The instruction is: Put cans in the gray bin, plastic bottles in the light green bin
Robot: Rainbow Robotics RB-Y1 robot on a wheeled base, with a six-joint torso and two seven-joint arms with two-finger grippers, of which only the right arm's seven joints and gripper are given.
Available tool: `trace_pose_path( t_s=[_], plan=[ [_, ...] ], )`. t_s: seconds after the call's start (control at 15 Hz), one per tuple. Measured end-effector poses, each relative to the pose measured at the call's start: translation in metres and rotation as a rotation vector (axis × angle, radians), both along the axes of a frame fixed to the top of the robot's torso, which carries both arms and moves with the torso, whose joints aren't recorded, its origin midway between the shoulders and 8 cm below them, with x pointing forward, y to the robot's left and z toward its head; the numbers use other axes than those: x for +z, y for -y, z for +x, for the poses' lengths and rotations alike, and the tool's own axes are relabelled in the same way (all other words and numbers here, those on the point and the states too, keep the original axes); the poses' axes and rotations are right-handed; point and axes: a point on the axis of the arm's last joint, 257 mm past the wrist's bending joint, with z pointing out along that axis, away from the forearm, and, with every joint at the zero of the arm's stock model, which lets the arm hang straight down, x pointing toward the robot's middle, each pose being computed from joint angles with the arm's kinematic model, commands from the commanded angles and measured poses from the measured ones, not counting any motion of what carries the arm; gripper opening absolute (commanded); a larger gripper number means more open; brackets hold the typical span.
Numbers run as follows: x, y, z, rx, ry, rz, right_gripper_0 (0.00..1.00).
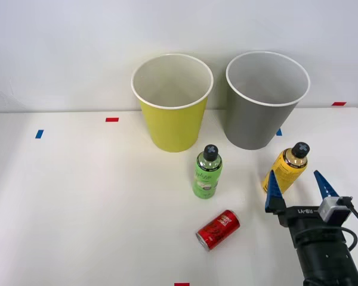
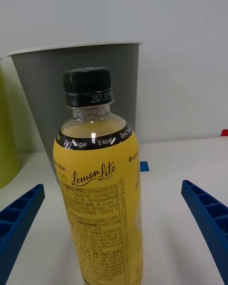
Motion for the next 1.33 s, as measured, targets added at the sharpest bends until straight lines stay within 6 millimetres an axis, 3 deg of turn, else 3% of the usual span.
trace_pose_path(
  t_s=[0.4, 0.8, 0.87, 0.93, 1.0, 1.33],
  plan=[
    [0.009, -0.007, 0.033, 0.025, -0.028, -0.003, 1.0],
    [0.009, -0.008, 0.038, 0.031, -0.04, -0.023, 1.0],
    [0.008, -0.008, 0.039, 0.03, -0.044, -0.026, 0.89],
    [0.007, -0.008, 0.039, 0.03, -0.046, -0.029, 0.43],
    [0.007, -0.008, 0.039, 0.029, -0.047, -0.034, 0.14],
    [0.007, -0.008, 0.039, 0.027, -0.047, -0.046, 0.1]
  ],
)
